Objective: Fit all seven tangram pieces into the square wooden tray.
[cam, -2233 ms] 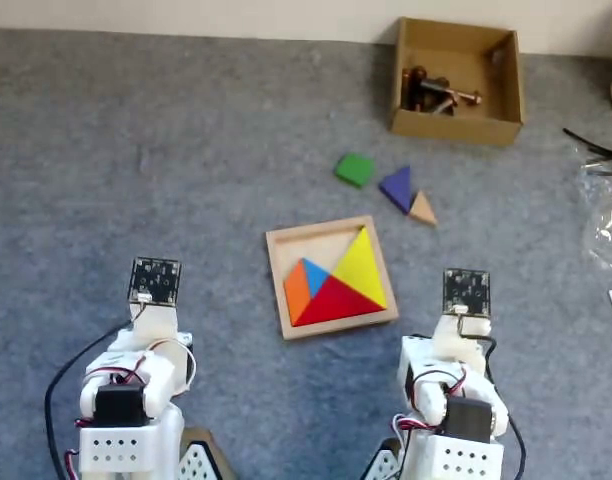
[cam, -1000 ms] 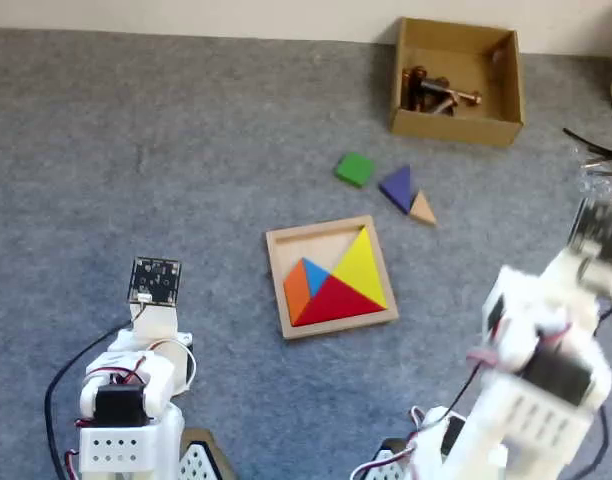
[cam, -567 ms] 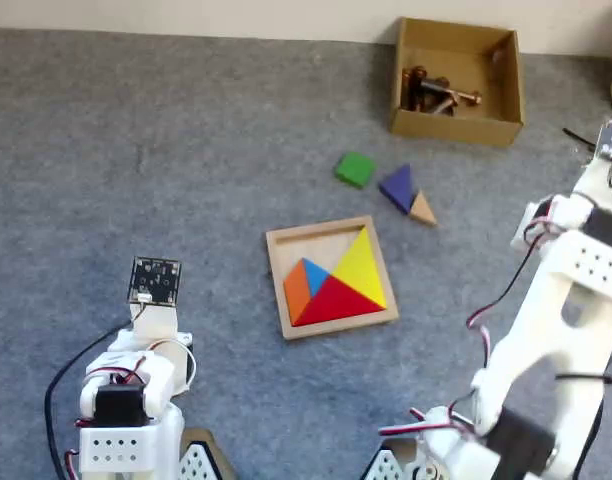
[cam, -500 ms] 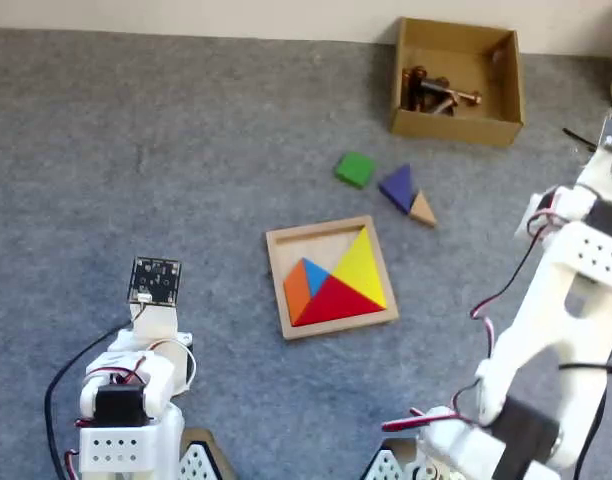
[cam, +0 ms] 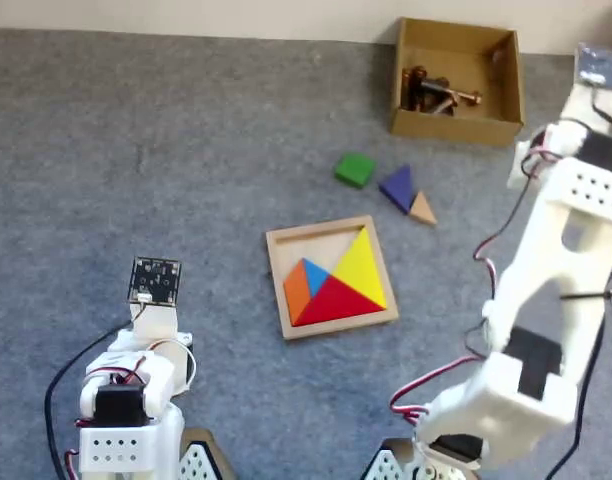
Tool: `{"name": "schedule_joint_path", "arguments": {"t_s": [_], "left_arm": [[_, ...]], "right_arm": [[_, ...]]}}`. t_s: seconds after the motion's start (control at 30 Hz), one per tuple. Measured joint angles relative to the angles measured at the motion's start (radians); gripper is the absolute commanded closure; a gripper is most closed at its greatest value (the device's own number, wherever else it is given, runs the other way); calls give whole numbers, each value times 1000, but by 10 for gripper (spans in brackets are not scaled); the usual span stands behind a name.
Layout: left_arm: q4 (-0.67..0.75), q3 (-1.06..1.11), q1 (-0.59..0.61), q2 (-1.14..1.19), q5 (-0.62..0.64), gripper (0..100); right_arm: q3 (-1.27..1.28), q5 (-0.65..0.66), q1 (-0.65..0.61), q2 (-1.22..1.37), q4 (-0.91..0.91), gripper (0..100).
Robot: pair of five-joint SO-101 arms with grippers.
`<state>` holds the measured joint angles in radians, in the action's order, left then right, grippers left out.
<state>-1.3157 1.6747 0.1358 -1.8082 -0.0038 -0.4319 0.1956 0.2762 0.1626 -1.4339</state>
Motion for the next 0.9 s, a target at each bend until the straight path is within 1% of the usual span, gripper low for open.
{"name": "schedule_joint_path", "arguments": {"t_s": [0.07,0.13,0.33,0.4,0.5,0.57,0.7,0.9], "left_arm": [[0,0,0,0,0,993],[0,0,0,0,0,993],[0,0,0,0,0,993],[0,0,0,0,0,993],[0,0,0,0,0,993],[0,0,0,0,0,993],[0,0,0,0,0,993],[0,0,0,0,0,993]], "right_arm": [[-98,23,-31,54,-57,868],[-187,35,-66,103,-103,835],[-411,44,-157,224,-184,833],[-453,74,-196,259,-206,833],[-480,123,-256,307,-229,830],[-482,138,-278,331,-233,829],[-482,209,-313,385,-235,826],[-482,316,-371,476,-235,708]]}}
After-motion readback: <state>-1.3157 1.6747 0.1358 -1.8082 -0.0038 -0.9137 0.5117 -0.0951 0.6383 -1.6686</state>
